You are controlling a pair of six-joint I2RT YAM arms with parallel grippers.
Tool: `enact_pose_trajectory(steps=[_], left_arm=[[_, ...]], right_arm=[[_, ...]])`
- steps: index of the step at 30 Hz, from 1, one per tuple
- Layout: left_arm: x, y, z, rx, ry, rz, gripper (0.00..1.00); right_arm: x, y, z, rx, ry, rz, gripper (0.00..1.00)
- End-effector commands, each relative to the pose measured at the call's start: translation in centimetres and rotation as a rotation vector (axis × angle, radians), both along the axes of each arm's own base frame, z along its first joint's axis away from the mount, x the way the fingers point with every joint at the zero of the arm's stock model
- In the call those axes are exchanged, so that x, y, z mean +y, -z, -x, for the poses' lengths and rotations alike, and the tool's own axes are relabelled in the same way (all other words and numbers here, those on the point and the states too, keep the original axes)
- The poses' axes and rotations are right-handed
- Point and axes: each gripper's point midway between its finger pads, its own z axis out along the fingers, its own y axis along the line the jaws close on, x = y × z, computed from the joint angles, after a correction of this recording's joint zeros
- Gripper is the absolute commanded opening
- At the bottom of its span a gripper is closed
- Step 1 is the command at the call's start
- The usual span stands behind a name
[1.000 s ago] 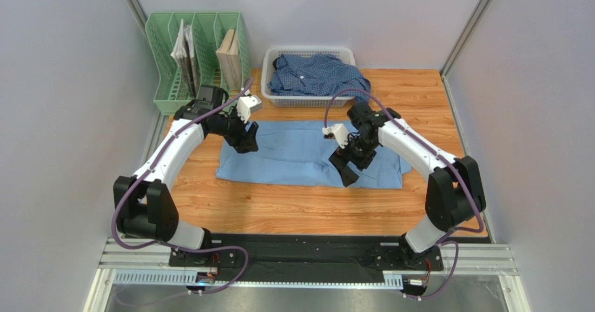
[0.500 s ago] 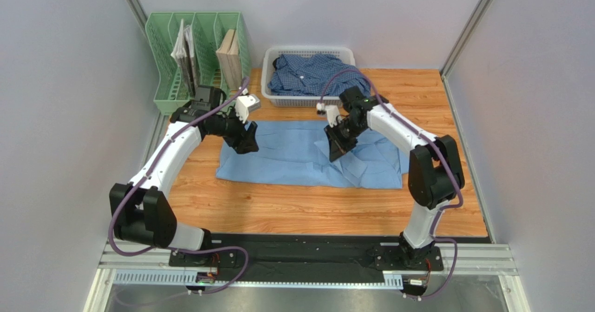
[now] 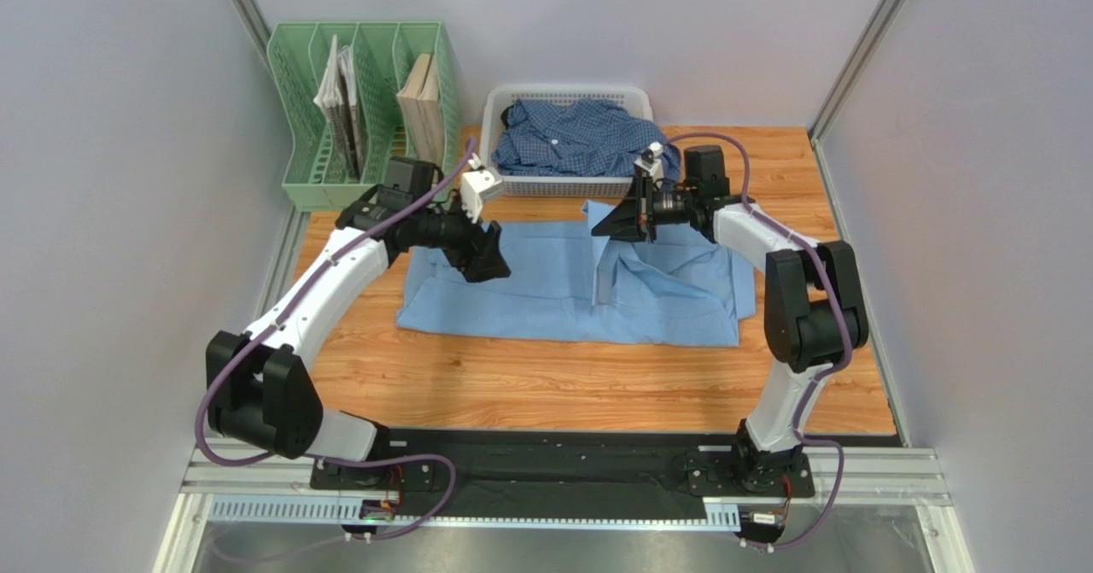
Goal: Fold and stack the long sleeve shirts
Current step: Fold the shirt
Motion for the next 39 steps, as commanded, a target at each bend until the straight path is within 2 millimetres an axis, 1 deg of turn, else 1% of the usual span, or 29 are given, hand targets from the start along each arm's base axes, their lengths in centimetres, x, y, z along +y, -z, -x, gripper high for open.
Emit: enact_pose_trajectory(steps=[1,2,3,4,5,6,7,8,9,13,16,18,21,22,24,25,26,27,28,29,30,31,33,34,35,36,37,38,39], left_arm=[[-4.8,-1.8,-0.8,-0.024,-0.050,0.103,0.84],[-5.7,-2.0,-0.5,-0.011,-0.054,0.126,0.85],[-6.4,-2.7,-1.2,-0.049,-0.074,0.148,0.85],[-7.5,-2.4,-0.3,0.003,-0.095,0.176,0.86],[-8.0,-2.5,-0.2,0.009,-0.110,0.195,0.92],[-8.5,-3.0,-0.8,-0.011,-0.130,0.225,0.93],[-9.3,-2.9,-0.4,0.014,-0.133,0.239,0.97],[-9.7,-3.0,-0.5,0.039,-0.154,0.252,0.99],[-10.2,-2.4,-1.0,0.041,-0.180,0.245,0.99],[-12.9,-2.0,-0.9,0.039,-0.168,0.227,0.99],[-12.8,-0.1,-2.4,0.033,-0.246,0.158,0.97],[-12.3,1.4,-3.6,0.014,-0.289,0.100,0.90],[-13.0,1.0,-4.6,-0.020,-0.267,0.105,0.82],[-13.3,0.3,-4.9,-0.036,-0.255,0.116,0.78],[-13.6,-0.2,-5.2,-0.045,-0.245,0.116,0.63],[-13.9,-1.2,-5.4,-0.066,-0.230,0.127,0.55],[-13.9,-1.6,-5.4,-0.071,-0.219,0.132,0.31],[-14.0,-1.9,-5.0,-0.063,-0.201,0.133,0.14],[-14.2,-2.7,-5.0,-0.067,-0.190,0.141,0.05],[-14.4,-3.2,-4.8,-0.071,-0.166,0.143,0.00],[-14.5,-3.2,-3.9,-0.043,-0.124,0.136,0.00],[-14.6,-4.5,-3.9,-0.054,-0.109,0.148,0.00],[-13.7,-6.2,-3.4,-0.028,-0.095,0.180,0.00],[-13.3,-7.2,-3.5,-0.019,-0.098,0.204,0.00],[-12.9,-7.8,-3.4,0.004,-0.106,0.226,0.00],[-12.1,-8.9,-3.2,0.055,-0.114,0.274,0.00],[-11.9,-9.4,-2.9,0.091,-0.109,0.303,0.00],[-11.8,-9.7,-2.6,0.126,-0.098,0.326,0.00],[-12.0,-10.3,-1.7,0.195,-0.069,0.367,0.00]], right_arm=[[0.9,-6.4,-3.7,-0.068,0.107,-0.231,0.00],[0.9,-6.3,-4.4,-0.050,0.140,-0.253,0.00],[0.9,-6.4,-4.5,-0.024,0.153,-0.279,0.00],[0.9,-7.6,-4.6,-0.016,0.160,-0.332,0.00],[0.8,-7.4,-4.8,0.018,0.185,-0.359,0.00],[0.8,-6.9,-5.2,0.046,0.199,-0.379,0.00],[0.7,-7.7,-5.1,0.060,0.201,-0.419,0.00],[0.5,-7.6,-5.5,0.069,0.226,-0.439,0.00],[0.5,-7.2,-5.7,0.083,0.237,-0.450,0.00],[0.4,-6.5,-6.1,0.109,0.274,-0.472,0.00],[0.2,-6.2,-6.0,0.141,0.279,-0.497,0.00],[0.2,-6.0,-5.9,0.157,0.285,-0.503,0.00],[0.3,-5.6,-5.5,0.167,0.275,-0.491,0.00],[0.2,-5.3,-5.3,0.174,0.276,-0.487,0.00],[0.3,-4.9,-4.8,0.178,0.256,-0.472,0.00],[0.2,-4.7,-4.6,0.186,0.254,-0.468,0.00],[0.2,-4.8,-4.2,0.184,0.245,-0.464,0.00],[0.2,-4.9,-3.9,0.182,0.239,-0.461,0.00],[0.2,-4.8,-3.8,0.180,0.237,-0.450,0.03],[0.2,-4.8,-3.6,0.173,0.225,-0.443,0.09],[0.2,-5.3,-3.3,0.158,0.207,-0.437,0.17],[0.3,-5.3,-3.3,0.160,0.194,-0.425,0.34],[-0.2,-5.7,-3.0,0.105,0.139,-0.390,0.51],[-0.7,-5.9,-3.0,0.125,0.136,-0.365,0.61],[-1.8,-5.6,-3.1,0.043,0.133,-0.332,0.73],[-2.5,-5.7,-3.4,-0.001,0.135,-0.304,0.74],[-3.2,-5.1,-3.0,0.129,0.164,-0.243,0.77],[-4.6,-4.6,-3.3,0.095,0.189,-0.184,0.78],[-5.4,-5.6,-4.2,-0.231,0.147,-0.073,0.79]])
